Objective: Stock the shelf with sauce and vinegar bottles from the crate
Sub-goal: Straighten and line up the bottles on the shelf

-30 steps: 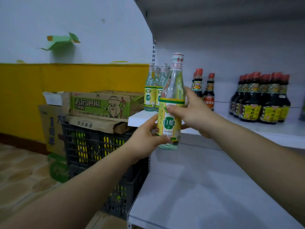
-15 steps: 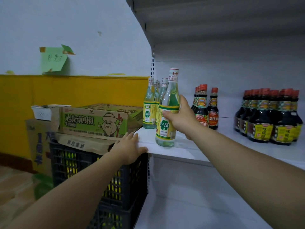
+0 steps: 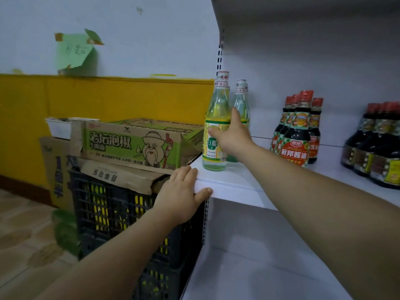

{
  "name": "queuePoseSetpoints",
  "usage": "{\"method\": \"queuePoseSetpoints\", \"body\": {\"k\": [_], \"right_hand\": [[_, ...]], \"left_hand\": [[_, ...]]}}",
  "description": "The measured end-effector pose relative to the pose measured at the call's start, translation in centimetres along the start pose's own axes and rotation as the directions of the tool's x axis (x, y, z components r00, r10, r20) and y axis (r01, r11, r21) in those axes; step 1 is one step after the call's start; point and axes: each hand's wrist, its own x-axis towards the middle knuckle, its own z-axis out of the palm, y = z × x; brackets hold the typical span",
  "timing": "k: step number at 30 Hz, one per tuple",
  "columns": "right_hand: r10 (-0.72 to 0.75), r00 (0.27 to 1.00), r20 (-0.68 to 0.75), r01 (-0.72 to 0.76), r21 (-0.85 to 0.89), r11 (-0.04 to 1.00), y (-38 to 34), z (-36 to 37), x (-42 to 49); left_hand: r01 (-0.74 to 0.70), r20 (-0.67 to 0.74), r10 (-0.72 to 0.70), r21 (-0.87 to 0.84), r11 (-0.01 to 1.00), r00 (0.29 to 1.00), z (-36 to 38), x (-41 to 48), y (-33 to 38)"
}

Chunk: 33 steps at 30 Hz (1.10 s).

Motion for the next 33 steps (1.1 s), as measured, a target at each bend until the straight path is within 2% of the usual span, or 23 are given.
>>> {"method": "queuePoseSetpoints", "body": {"k": [8, 20, 33], "right_hand": [[0.039, 0.999, -0.024, -0.041, -0.068, 0.997, 0.7, 1.1, 2.0], [-0.008, 0.999, -0.044, 0.000, -0.178, 0.984, 1.1, 2.2, 2.9], [-0.006, 0.999, -0.039, -0.001, -0.174, 0.985, 1.4, 3.2, 3.9]], "left_hand": [[-0.025, -0.049, 0.023, -0.034, 0.999, 0.999, 0.4, -0.2, 0.0], [-0.039, -0.083, 0.034, -0.060, 0.997, 0.996, 0.9, -0.1, -0.2], [-0.025, -0.055, 0.023, -0.043, 0.999, 0.998, 0.9, -0.1, -0.4]]}}
